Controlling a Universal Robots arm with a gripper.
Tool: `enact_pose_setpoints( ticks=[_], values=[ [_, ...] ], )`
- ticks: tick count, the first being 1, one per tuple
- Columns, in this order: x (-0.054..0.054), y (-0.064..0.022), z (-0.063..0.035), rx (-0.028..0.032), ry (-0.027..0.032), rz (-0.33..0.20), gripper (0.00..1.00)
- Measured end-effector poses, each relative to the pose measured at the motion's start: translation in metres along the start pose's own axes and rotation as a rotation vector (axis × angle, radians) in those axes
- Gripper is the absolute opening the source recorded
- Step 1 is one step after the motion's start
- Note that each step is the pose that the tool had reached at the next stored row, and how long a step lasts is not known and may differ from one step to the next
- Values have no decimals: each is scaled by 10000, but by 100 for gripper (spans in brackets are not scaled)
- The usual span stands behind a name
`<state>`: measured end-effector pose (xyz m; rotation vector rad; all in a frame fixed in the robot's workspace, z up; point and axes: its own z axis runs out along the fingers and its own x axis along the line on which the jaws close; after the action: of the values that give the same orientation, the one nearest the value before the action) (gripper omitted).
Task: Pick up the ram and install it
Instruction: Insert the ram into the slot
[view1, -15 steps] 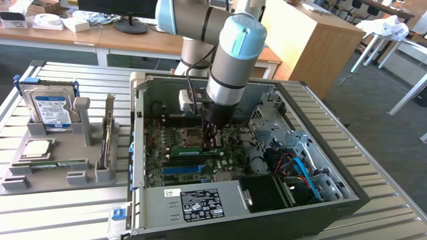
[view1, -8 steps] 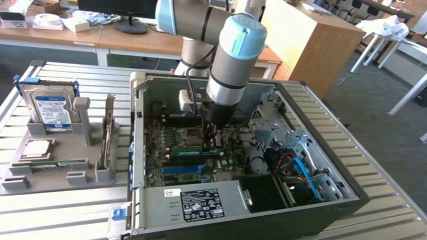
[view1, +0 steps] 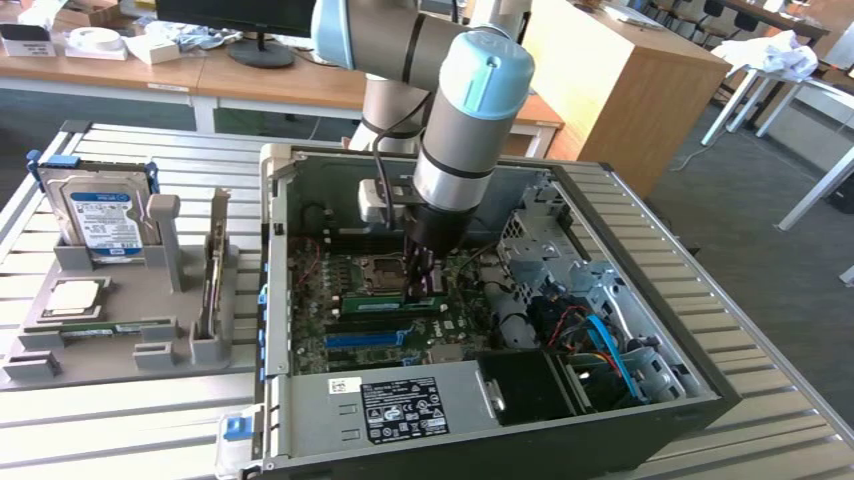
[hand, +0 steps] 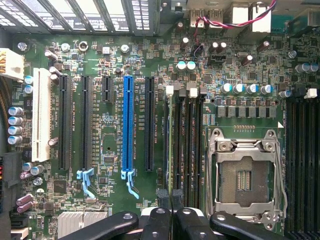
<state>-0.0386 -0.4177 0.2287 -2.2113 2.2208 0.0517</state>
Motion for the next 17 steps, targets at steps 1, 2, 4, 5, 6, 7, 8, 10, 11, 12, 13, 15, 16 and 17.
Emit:
enact_pose_setpoints(
  ticks=[1, 2, 4, 5, 6, 7, 8, 10, 11, 12, 13, 15, 16, 17],
  values=[
    [0, 0, 0, 0, 1, 0, 11],
    [0, 0, 0, 0, 1, -1, 11],
    [0, -1, 6, 1, -1, -1, 11],
    [0, -1, 10, 1, -2, -1, 11],
    [0, -1, 13, 1, 0, -1, 11],
    [0, -1, 17, 0, 0, -1, 11],
    [0, -1, 20, 1, 0, -1, 11],
    [1, -1, 30, 0, 1, -1, 11],
    [1, -1, 35, -1, 1, -1, 11],
    [1, -1, 40, 0, 1, 0, 11],
    [2, -1, 44, 0, 1, 0, 11],
    [2, -1, 50, 0, 2, -1, 11],
    [2, -1, 50, 0, 3, -1, 11],
    [2, -1, 50, -1, 3, -1, 11]
  ],
)
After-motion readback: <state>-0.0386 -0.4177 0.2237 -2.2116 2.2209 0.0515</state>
